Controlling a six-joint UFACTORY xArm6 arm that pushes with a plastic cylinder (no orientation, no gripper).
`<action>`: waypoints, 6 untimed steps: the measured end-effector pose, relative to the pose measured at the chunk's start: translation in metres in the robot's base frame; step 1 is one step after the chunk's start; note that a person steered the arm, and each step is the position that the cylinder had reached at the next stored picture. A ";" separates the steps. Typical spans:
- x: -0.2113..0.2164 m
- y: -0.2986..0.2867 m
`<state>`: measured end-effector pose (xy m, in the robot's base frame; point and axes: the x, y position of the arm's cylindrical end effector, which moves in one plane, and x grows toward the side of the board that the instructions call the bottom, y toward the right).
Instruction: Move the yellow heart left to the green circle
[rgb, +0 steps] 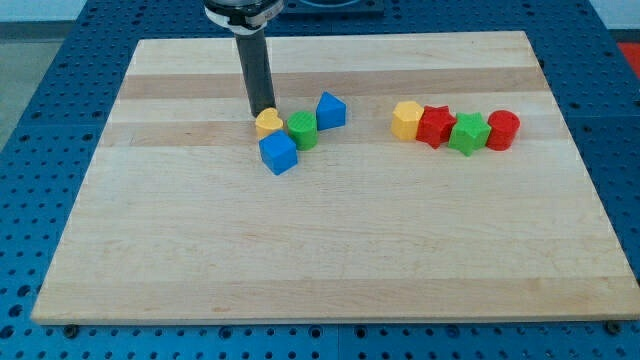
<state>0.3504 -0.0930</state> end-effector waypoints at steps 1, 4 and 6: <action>0.000 0.000; -0.015 0.003; -0.058 0.076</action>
